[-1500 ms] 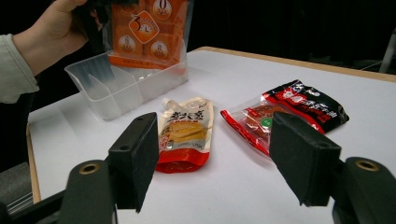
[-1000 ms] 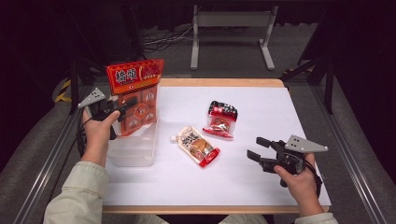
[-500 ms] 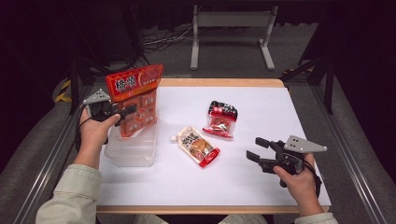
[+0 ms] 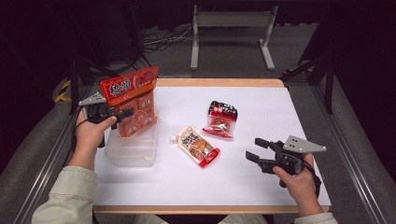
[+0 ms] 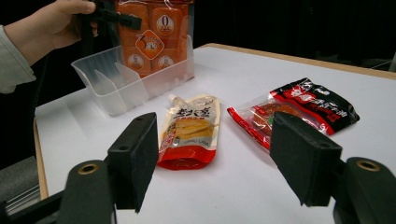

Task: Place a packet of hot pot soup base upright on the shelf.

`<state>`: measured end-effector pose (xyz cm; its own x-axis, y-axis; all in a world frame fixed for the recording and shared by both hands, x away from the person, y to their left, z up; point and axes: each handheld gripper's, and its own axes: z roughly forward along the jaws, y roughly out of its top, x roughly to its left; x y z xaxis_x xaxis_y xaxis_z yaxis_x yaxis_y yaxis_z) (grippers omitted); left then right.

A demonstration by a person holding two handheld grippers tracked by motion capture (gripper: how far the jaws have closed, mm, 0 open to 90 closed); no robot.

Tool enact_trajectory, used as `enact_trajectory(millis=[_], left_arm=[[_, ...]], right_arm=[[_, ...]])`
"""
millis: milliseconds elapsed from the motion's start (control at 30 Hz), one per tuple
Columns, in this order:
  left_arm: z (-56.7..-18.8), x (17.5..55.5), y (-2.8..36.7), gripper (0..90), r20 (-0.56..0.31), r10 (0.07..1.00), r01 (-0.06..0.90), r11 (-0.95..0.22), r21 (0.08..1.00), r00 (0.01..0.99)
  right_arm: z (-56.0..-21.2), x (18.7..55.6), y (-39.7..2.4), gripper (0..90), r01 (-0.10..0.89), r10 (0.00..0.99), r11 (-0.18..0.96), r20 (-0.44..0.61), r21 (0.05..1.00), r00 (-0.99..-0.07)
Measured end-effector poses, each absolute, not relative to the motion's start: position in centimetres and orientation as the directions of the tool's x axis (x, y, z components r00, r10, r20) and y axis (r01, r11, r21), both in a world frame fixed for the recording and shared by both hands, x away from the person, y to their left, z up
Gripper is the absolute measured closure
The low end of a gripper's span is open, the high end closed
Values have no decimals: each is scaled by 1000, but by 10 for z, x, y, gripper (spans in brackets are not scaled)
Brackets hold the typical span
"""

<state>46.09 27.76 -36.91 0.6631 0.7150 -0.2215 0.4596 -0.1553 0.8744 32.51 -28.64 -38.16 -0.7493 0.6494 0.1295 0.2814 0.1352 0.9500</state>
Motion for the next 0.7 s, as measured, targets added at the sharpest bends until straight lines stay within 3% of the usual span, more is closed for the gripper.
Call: enact_trajectory(millis=[700], left_arm=[[-384, 454, 292, 705, -214, 738, 488, -175, 855, 640]], right_arm=[[-383, 325, -284, 329, 286, 643, 142, 131, 948, -755]])
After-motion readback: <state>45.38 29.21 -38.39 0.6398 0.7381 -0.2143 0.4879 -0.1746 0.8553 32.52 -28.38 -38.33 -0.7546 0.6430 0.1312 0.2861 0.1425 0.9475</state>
